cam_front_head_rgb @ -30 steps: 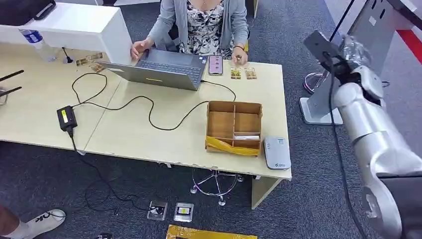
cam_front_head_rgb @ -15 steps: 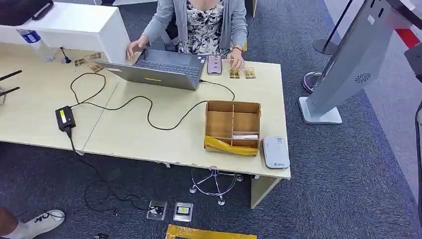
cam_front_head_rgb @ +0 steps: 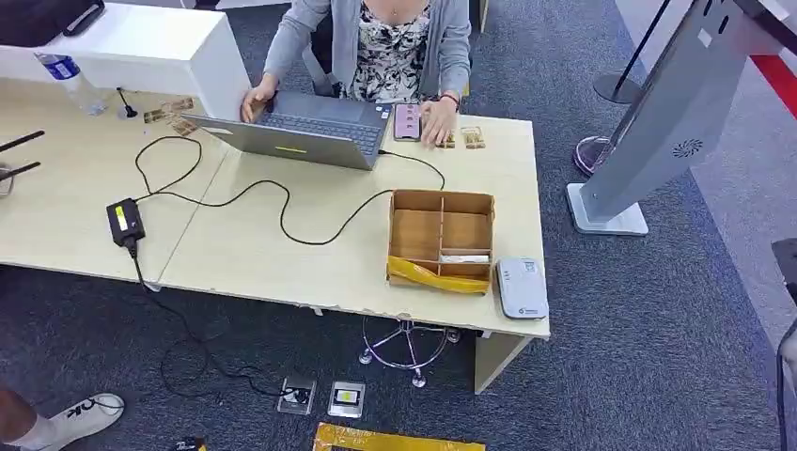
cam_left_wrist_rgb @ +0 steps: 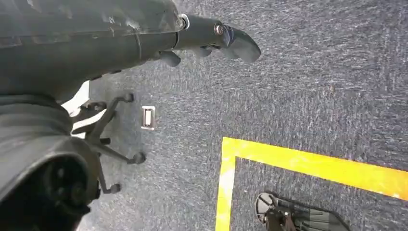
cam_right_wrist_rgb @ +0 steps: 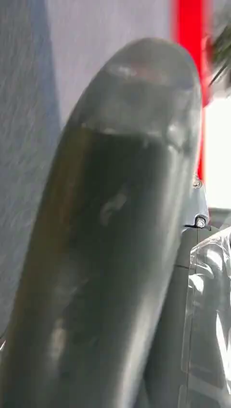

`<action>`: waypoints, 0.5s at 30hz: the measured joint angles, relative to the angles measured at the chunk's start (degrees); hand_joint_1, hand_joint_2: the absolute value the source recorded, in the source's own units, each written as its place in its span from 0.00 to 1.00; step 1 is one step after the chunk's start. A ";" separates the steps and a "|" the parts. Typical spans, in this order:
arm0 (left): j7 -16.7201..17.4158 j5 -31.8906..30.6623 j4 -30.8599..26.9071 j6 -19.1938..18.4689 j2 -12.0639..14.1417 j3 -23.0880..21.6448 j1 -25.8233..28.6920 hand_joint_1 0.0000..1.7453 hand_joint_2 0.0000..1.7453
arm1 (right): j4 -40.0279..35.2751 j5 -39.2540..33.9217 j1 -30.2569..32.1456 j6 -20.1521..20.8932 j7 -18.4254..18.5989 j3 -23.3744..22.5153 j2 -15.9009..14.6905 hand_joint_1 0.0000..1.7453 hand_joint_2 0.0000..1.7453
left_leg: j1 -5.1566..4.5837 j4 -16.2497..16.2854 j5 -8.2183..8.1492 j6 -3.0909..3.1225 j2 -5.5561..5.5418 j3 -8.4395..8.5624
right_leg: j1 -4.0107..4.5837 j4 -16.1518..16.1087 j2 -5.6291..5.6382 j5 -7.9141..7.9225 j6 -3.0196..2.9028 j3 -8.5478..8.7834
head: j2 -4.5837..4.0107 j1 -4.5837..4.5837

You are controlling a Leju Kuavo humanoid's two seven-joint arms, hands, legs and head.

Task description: Pass the card to the sensor for recognition and then transmit it.

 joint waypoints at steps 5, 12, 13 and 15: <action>0.31 0.63 0.00 0.13 0.11 0.04 -0.05 0.00 0.00 | 0.50 -5.21 10.15 -2.30 0.66 -5.51 -0.24 0.00 0.00 | 0.05 -0.02 -0.06 0.06 -0.09 -0.02 | 0.07 -0.02 -0.14 -0.08 -0.05 -0.02 | 0.00 -0.02; 0.55 0.74 0.00 0.13 0.15 0.04 -0.02 0.00 0.00 | 1.84 -11.86 28.14 -1.32 4.62 -13.14 3.83 0.00 0.00 | 0.10 -0.05 -0.13 0.05 -0.52 -0.12 | 0.12 0.02 -0.58 -0.31 -0.10 0.06 | 0.00 -0.09; 0.52 0.72 0.00 0.13 0.15 0.04 -0.05 0.00 0.00 | 2.08 -12.53 29.52 -1.34 5.84 -14.12 4.73 0.00 0.00 | 0.11 -0.05 -0.13 0.05 -0.51 -0.11 | 0.13 0.02 -0.57 -0.31 -0.10 0.05 | 0.00 -0.11; -0.13 0.83 0.00 0.13 0.13 0.04 -0.04 0.00 0.00 | 2.47 -14.22 31.30 -1.32 7.44 -15.69 6.56 0.00 0.00 | 0.12 -0.06 -0.13 0.05 -0.36 -0.10 | 0.14 0.05 -0.45 -0.31 -0.11 0.01 | 0.00 -0.13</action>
